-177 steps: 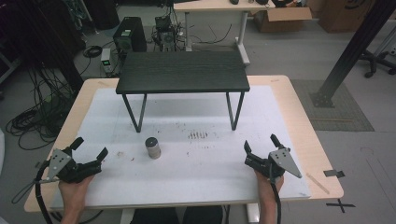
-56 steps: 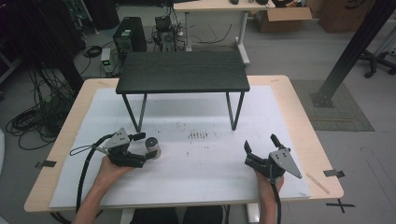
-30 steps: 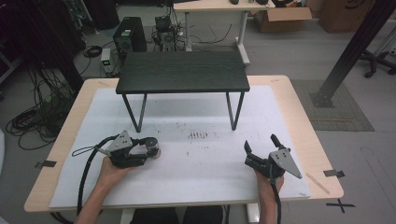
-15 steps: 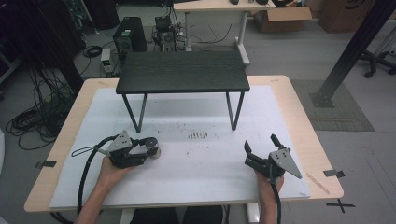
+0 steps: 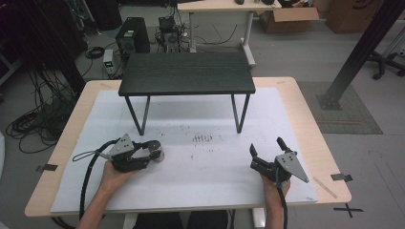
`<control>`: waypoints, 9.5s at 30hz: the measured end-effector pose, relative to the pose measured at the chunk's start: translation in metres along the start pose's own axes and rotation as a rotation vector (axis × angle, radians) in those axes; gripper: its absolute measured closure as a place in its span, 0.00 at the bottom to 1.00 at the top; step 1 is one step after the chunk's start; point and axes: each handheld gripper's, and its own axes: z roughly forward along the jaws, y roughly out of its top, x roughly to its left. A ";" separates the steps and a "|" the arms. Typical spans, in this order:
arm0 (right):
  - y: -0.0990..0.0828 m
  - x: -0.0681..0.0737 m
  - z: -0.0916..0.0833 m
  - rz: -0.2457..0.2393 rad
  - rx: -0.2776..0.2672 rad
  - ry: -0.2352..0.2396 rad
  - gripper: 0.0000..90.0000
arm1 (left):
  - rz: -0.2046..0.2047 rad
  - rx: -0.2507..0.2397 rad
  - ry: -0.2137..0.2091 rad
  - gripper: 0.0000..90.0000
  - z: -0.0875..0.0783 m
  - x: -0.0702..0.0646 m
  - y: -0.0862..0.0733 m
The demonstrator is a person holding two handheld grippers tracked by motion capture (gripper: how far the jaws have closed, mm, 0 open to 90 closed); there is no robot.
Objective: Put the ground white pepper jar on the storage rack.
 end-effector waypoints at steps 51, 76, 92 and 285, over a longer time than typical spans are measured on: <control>0.000 0.000 0.000 0.001 0.001 0.000 0.04 | 0.001 -0.001 -0.036 0.55 -0.037 -0.006 0.072; 0.000 0.000 0.000 0.001 0.001 0.000 0.04 | 0.020 0.011 -0.064 0.55 -0.046 0.005 0.132; 0.000 0.000 0.000 0.001 0.001 0.000 0.04 | 0.051 0.035 -0.074 0.55 -0.041 0.009 0.158; 0.000 0.000 0.000 0.000 0.001 0.002 0.04 | 0.013 -0.074 0.089 0.01 -0.052 0.053 0.200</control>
